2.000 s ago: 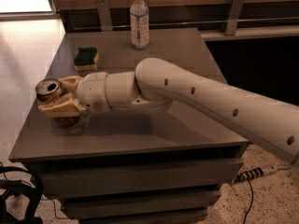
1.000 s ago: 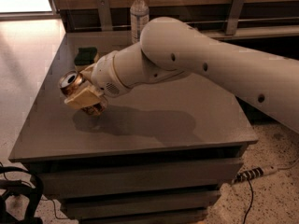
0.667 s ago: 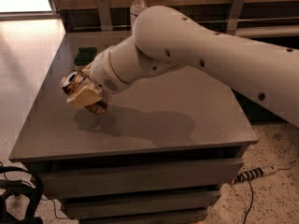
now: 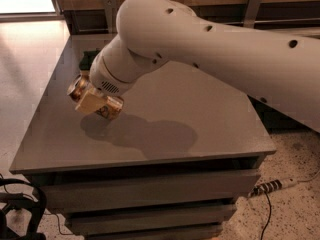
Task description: Knock orange can over
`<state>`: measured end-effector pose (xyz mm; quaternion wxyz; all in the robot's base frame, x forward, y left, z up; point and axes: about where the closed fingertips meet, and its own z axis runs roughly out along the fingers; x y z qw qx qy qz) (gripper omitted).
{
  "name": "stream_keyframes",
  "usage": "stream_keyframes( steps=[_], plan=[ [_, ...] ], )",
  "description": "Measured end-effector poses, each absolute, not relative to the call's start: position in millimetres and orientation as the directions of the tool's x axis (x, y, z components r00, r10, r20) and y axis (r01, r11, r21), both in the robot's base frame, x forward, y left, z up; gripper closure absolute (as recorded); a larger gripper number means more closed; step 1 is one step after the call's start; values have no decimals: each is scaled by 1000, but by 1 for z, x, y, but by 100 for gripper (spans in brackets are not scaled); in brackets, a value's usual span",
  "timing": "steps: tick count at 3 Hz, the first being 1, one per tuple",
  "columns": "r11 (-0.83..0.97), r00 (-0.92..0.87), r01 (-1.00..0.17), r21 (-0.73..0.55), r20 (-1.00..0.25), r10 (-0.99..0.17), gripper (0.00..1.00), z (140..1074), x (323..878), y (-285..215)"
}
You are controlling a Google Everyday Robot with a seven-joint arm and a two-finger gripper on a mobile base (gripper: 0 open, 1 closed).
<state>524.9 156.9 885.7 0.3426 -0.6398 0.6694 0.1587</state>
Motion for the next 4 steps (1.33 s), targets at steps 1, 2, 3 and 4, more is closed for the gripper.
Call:
stream_keyframes(
  steps=[1, 2, 3, 4],
  plan=[
    [110, 55, -967, -231, -608, -792, 100, 870, 530, 174],
    [85, 64, -969, -231, -568, -820, 100, 850, 533, 197],
    [72, 70, -969, -235, -543, -837, 100, 829, 534, 215],
    [72, 70, -969, -235, -543, -837, 100, 830, 534, 215]
  ],
)
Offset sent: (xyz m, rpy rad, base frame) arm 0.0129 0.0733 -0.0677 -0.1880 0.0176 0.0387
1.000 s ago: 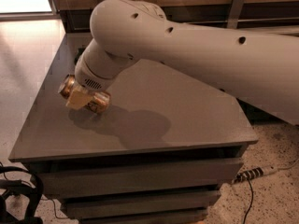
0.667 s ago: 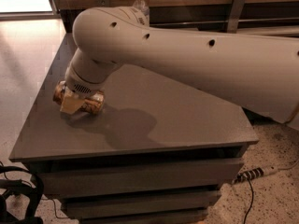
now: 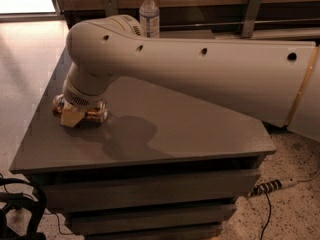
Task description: Knock orange can over
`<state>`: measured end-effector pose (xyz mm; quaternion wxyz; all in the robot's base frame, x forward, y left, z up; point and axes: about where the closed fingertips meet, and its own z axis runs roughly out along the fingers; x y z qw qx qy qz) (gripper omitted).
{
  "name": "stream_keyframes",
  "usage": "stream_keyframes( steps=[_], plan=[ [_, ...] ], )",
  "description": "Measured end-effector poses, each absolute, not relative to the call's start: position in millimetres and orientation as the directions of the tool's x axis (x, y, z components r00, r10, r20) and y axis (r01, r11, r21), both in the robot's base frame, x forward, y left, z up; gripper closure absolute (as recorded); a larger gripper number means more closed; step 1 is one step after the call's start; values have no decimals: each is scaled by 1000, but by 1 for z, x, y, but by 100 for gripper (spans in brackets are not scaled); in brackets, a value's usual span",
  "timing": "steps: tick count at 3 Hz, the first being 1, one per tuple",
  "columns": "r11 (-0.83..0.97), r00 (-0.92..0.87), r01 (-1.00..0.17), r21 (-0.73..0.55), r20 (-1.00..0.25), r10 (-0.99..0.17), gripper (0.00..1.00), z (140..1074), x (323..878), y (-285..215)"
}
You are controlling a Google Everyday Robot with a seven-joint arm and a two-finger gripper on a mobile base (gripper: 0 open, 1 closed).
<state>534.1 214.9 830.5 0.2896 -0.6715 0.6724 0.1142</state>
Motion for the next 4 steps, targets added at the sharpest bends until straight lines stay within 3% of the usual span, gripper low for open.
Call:
stream_keyframes(
  steps=[1, 2, 4],
  plan=[
    [71, 71, -969, -236, -543, -837, 88, 831, 533, 215],
    [68, 74, -969, -238, -542, -837, 57, 832, 532, 216],
    [65, 78, -968, -241, -542, -837, 10, 833, 530, 217]
  ],
)
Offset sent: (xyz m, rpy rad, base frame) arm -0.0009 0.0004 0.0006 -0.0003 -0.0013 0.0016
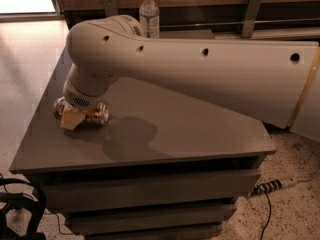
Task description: Knock orange can over
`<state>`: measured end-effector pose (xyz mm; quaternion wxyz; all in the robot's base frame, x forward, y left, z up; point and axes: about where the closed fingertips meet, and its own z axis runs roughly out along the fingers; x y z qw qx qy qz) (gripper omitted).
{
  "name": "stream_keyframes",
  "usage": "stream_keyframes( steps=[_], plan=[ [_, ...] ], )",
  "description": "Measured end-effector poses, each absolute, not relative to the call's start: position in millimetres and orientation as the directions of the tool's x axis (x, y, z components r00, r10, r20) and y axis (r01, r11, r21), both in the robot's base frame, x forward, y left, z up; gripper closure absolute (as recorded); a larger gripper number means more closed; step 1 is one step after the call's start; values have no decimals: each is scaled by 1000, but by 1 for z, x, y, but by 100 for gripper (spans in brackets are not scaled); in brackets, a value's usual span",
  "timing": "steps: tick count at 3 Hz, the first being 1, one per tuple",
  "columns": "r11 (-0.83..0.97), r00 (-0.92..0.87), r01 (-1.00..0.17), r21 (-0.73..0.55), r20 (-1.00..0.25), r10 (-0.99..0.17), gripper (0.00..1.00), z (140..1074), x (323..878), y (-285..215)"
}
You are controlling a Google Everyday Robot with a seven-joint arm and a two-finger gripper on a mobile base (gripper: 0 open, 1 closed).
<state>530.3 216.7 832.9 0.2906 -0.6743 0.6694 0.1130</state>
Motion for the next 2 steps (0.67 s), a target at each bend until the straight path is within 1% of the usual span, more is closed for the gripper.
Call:
stream_keyframes(
  steps=[1, 2],
  plan=[
    [64, 80, -968, -242, -541, -837, 0, 833, 530, 217],
    [64, 80, -968, -242, -541, -837, 0, 833, 529, 217]
  ],
)
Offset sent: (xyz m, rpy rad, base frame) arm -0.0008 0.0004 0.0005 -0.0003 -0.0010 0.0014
